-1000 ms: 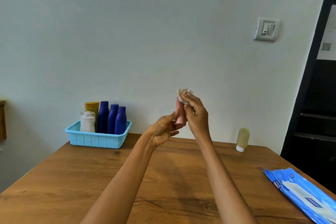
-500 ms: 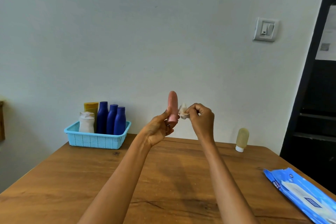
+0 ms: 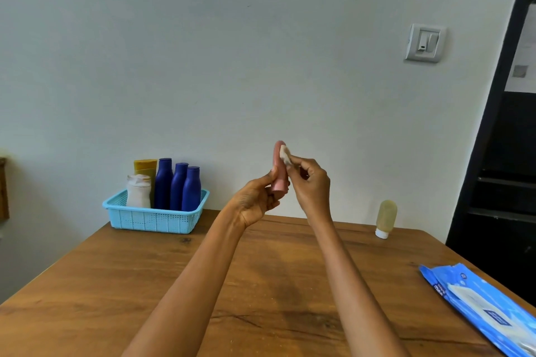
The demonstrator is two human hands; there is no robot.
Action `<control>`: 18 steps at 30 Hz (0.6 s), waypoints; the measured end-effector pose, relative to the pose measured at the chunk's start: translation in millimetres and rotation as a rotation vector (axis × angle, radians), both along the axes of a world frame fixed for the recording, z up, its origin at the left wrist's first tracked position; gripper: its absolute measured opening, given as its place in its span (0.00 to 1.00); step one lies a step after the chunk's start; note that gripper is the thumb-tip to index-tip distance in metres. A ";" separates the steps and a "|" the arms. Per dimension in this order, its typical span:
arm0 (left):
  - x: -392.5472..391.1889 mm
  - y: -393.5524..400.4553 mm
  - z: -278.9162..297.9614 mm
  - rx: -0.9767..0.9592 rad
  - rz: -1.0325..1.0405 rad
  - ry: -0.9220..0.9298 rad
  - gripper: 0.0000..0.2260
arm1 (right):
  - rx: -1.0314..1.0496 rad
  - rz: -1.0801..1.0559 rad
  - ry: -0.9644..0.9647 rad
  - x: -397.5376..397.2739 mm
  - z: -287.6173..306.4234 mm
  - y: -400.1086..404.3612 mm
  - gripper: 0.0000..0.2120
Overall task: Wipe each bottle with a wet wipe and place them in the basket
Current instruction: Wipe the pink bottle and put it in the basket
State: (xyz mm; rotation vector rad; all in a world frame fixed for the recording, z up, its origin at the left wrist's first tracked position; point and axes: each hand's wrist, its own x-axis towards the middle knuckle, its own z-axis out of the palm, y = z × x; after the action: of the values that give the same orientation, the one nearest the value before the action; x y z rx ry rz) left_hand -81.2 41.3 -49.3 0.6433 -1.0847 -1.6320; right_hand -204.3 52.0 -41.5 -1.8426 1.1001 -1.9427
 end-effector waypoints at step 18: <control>-1.7 -4.3 -12.5 0.074 -0.162 0.034 0.25 | 0.138 -0.019 -0.184 -24.1 0.9 -11.9 0.12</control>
State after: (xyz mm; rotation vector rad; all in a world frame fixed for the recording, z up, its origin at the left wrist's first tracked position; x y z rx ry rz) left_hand -82.9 37.0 -61.8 0.5855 -1.0783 -1.8232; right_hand -228.4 40.1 -40.5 -1.5547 1.1641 -1.9481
